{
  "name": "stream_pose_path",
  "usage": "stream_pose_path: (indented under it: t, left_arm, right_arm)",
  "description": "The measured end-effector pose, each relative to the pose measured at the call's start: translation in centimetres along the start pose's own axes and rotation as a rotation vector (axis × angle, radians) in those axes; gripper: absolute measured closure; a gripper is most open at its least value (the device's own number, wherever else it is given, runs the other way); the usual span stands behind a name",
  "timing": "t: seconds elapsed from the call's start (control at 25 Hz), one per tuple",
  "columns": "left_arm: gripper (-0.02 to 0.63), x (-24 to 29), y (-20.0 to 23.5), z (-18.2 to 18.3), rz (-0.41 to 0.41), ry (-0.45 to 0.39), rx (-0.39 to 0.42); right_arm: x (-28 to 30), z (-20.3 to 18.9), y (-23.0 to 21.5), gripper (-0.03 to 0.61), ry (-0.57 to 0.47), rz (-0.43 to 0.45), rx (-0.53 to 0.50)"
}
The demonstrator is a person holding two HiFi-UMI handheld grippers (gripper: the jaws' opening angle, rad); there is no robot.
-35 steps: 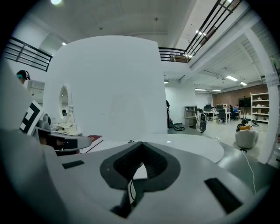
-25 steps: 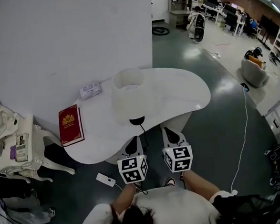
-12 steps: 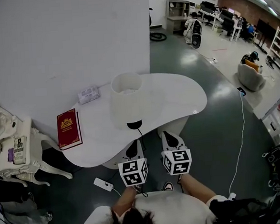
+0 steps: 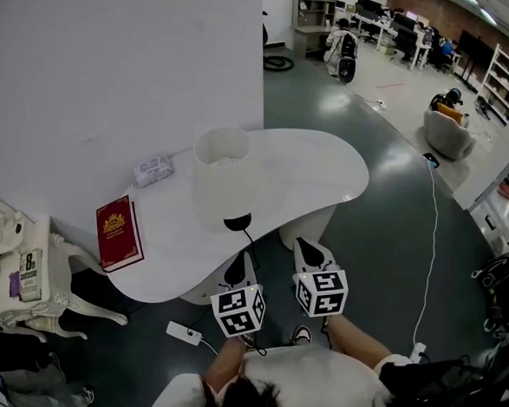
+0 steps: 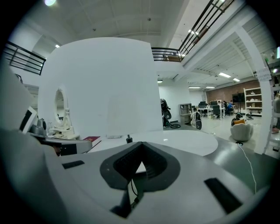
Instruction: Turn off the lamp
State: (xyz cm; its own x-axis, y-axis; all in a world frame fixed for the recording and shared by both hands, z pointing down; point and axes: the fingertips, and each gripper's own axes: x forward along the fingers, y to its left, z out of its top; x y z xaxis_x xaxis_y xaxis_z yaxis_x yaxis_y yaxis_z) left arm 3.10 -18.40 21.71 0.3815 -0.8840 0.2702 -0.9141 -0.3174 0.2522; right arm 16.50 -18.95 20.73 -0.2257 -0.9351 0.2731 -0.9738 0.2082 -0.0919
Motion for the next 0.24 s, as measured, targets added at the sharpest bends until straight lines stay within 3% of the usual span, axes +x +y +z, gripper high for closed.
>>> stream_pose_path:
  t: [0.24]
  left_arm:
    - [0.606,0.04,-0.09,-0.29,-0.001,0.003,-0.001]
  right_arm:
    - [-0.19,-0.18,0.05,0.580,0.002,-0.004,-0.004]
